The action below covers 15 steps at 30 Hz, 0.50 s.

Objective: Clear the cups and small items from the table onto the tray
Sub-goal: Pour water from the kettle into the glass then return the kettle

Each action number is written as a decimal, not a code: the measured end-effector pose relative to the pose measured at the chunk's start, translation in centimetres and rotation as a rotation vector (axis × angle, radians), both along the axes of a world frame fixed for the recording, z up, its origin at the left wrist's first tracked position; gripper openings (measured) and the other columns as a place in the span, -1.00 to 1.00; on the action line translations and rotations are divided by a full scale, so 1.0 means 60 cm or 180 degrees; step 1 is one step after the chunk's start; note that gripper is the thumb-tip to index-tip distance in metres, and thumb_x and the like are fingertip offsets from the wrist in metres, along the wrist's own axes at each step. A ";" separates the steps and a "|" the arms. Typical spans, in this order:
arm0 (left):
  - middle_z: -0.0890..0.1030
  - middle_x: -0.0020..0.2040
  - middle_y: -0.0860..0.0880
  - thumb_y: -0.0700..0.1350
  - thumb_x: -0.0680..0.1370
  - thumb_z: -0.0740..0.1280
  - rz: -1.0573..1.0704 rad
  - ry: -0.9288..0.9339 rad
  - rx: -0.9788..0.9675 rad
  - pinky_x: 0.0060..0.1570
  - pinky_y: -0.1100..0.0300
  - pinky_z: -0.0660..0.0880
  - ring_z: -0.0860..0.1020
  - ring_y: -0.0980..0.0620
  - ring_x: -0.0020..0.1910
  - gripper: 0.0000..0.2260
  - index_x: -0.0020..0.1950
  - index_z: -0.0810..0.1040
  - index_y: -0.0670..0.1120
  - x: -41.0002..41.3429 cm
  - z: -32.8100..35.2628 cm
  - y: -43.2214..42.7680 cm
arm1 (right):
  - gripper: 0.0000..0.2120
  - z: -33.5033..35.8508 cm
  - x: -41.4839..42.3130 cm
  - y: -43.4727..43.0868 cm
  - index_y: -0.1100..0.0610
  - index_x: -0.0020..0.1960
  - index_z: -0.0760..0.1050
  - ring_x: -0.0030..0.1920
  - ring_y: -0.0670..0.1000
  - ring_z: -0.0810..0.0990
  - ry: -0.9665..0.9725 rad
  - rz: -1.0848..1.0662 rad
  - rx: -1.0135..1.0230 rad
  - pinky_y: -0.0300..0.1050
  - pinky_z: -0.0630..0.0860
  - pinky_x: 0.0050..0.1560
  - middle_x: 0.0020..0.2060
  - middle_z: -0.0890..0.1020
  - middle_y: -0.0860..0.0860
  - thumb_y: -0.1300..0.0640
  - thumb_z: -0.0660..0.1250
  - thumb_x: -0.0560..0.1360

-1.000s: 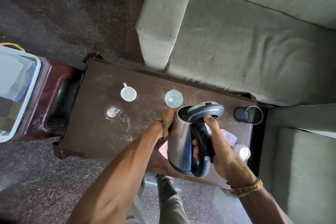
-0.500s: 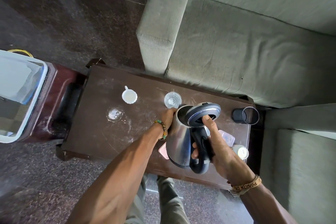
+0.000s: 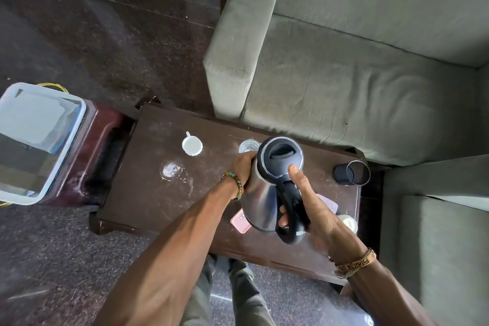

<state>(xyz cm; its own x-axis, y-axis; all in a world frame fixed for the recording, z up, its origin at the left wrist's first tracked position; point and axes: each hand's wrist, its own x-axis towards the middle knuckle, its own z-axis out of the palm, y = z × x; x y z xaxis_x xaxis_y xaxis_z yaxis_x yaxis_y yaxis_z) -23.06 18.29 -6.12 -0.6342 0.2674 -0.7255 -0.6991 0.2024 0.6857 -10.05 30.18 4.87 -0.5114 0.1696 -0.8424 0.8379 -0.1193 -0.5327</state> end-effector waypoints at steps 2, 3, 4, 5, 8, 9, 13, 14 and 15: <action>0.62 -0.12 -0.22 -0.08 0.49 0.25 0.0085 0.0060 0.0048 0.10 -0.15 0.48 0.50 -0.06 -0.10 -0.77 -0.14 0.63 -0.20 0.003 0.013 -0.002 | -0.13 0.007 0.003 0.001 0.09 -0.45 0.62 -0.32 0.06 0.69 -0.0101 0.0097 0.0132 0.02 0.61 0.04 -0.34 0.71 0.16 -0.75 0.18 0.14; 0.62 -0.12 -0.22 -0.08 0.50 0.25 0.0134 0.0053 0.0067 0.11 -0.16 0.48 0.51 -0.06 -0.11 -0.76 -0.11 0.63 -0.21 0.006 0.021 -0.004 | -0.13 0.012 0.005 0.001 0.10 -0.46 0.61 -0.32 0.05 0.69 -0.0073 0.0149 0.0124 0.01 0.61 0.04 -0.35 0.70 0.15 -0.75 0.17 0.14; 0.62 -0.12 -0.21 -0.09 0.51 0.25 0.0183 0.0040 0.0086 0.11 -0.17 0.49 0.51 -0.06 -0.11 -0.77 -0.11 0.63 -0.20 0.009 0.029 -0.008 | -0.13 0.018 0.006 0.000 0.10 -0.45 0.60 -0.31 0.06 0.68 0.0003 0.0202 0.0080 0.05 0.60 0.07 -0.36 0.69 0.15 -0.75 0.16 0.15; 0.62 -0.12 -0.20 -0.09 0.52 0.25 0.0242 0.0033 0.0106 0.10 -0.16 0.49 0.52 -0.06 -0.12 -0.78 -0.14 0.63 -0.18 0.012 0.039 -0.012 | -0.14 0.024 0.008 -0.002 0.09 -0.43 0.60 -0.30 0.08 0.66 0.0089 0.0257 0.0035 0.08 0.59 0.10 -0.36 0.67 0.16 -0.74 0.16 0.17; 0.63 -0.18 -0.15 -0.09 0.51 0.28 0.0512 0.0133 0.0096 -0.05 -0.04 0.49 0.53 -0.04 -0.17 -0.80 -0.21 0.62 -0.15 0.019 0.062 -0.029 | -0.11 0.042 0.013 -0.015 0.12 -0.33 0.61 -0.31 0.08 0.62 0.0300 0.0384 0.0010 0.03 0.56 -0.03 -0.36 0.63 0.17 -0.74 0.15 0.17; 0.63 -0.20 -0.14 -0.09 0.49 0.30 0.0579 0.0187 0.0089 -0.08 -0.01 0.48 0.53 -0.03 -0.19 -0.81 -0.24 0.63 -0.14 0.022 0.071 -0.037 | -0.10 0.048 0.014 -0.020 0.12 -0.30 0.61 -0.32 0.08 0.62 0.0362 0.0401 -0.0005 -0.02 0.57 -0.08 -0.36 0.62 0.17 -0.74 0.15 0.17; 0.63 -0.26 -0.11 -0.04 0.41 0.30 0.0703 0.0307 0.0055 -0.12 0.01 0.47 0.53 -0.04 -0.21 -0.79 -0.39 0.61 -0.05 0.031 0.104 -0.079 | -0.07 0.073 0.015 -0.048 0.14 -0.24 0.65 -0.31 0.10 0.64 0.0504 0.0563 -0.0014 -0.10 0.57 -0.19 -0.35 0.64 0.19 -0.74 0.16 0.13; 0.63 -0.27 -0.10 -0.04 0.40 0.31 0.0750 0.0319 0.0045 -0.12 0.01 0.47 0.53 -0.04 -0.21 -0.79 -0.41 0.60 -0.05 0.033 0.114 -0.092 | -0.04 0.078 0.016 -0.058 0.16 -0.22 0.65 -0.29 0.11 0.64 0.0516 0.0624 0.0005 -0.07 0.57 -0.14 -0.34 0.64 0.19 -0.75 0.15 0.12; 0.63 -0.28 -0.10 -0.03 0.38 0.31 0.0791 0.0337 0.0046 -0.12 0.01 0.48 0.53 -0.04 -0.21 -0.79 -0.43 0.60 -0.05 0.033 0.124 -0.106 | -0.01 0.083 0.016 -0.068 0.18 -0.21 0.65 -0.29 0.11 0.64 0.0537 0.0679 0.0034 -0.04 0.56 -0.11 -0.33 0.65 0.20 -0.75 0.15 0.12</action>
